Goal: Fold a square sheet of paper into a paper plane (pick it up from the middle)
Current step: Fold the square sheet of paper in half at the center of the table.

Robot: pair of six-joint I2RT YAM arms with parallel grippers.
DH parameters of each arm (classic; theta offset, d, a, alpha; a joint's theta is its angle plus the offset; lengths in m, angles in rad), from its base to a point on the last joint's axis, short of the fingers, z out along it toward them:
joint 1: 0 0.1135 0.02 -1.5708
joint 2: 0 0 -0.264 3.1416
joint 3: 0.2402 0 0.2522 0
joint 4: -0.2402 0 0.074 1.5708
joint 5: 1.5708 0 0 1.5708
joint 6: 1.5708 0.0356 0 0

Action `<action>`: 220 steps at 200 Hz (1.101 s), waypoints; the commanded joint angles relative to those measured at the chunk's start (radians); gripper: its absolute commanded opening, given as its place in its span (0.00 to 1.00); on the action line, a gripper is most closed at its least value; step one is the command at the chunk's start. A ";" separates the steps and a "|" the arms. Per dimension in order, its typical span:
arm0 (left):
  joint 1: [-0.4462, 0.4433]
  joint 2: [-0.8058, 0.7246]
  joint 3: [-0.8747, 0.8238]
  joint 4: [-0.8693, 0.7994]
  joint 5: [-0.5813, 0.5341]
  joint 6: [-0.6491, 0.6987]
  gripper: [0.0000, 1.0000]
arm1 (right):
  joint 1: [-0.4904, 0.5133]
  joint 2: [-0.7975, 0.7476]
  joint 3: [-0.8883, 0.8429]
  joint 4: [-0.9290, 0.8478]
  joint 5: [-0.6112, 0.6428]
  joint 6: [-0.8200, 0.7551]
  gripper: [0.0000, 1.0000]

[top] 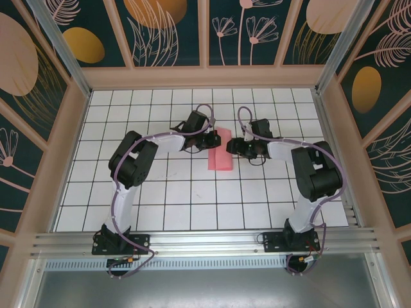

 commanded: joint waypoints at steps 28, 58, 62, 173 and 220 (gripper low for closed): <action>0.014 0.031 0.051 -0.063 -0.026 0.064 0.03 | 0.020 0.059 0.068 -0.046 0.006 -0.031 0.56; 0.021 0.029 0.057 -0.087 -0.046 0.082 0.02 | 0.025 0.071 0.083 -0.053 0.020 -0.030 0.56; 0.021 0.030 0.057 -0.090 -0.047 0.085 0.02 | 0.026 0.071 0.084 -0.054 0.023 -0.030 0.56; 0.030 0.047 0.064 -0.115 -0.086 0.097 0.01 | 0.083 0.182 0.151 -0.159 0.212 -0.049 0.56; 0.030 0.051 0.065 -0.118 -0.090 0.091 0.01 | 0.100 0.215 0.164 -0.183 0.262 -0.052 0.56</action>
